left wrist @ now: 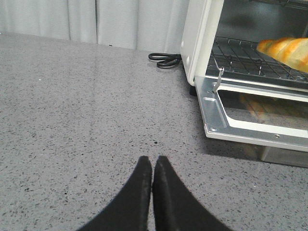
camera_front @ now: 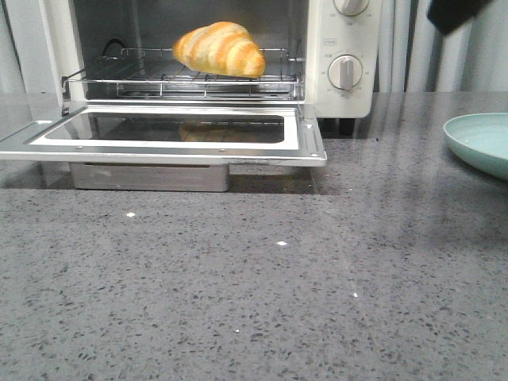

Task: Put bread in oven

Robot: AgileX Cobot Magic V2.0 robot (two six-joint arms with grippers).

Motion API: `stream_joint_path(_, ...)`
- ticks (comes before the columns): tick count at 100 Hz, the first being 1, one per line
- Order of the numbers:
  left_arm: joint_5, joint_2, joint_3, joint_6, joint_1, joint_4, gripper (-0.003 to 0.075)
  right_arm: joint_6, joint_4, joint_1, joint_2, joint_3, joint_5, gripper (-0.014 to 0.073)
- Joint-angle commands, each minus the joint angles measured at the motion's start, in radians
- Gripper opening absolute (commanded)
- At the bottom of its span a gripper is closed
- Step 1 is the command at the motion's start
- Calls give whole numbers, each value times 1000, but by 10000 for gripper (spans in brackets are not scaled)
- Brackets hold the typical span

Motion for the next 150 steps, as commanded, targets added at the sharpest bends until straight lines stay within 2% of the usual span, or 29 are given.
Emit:
stream_joint_path(1, -79, -25, -27, -1, 1, -8, -21, 2, 32, -49, -54, 49, -144, -67)
stream_joint_path(19, -79, -25, -27, -1, 1, -8, -21, 2, 164, -136, -112, 230, -390, -67)
stream_joint_path(35, -79, -25, -27, -1, 1, -8, -21, 2, 181, -169, -139, 308, -507, -67)
stream_joint_path(49, -79, -25, -27, -1, 1, -8, -21, 2, 181, -206, -184, 313, -510, -67)
stream_joint_path(67, -79, -25, -27, -1, 1, -8, -21, 2, 181, -311, -287, 346, -523, -67)
stream_joint_path(106, -79, -25, -27, -1, 1, -8, -21, 2, 240, -616, -702, 688, -675, -67)
stream_joint_path(127, -79, -25, -27, -1, 1, -8, -21, 2, 240, -702, -870, 808, -678, -67)
stream_joint_path(150, -79, -25, -27, -1, 1, -8, -21, -26, 240, -777, -952, 859, -679, -67)
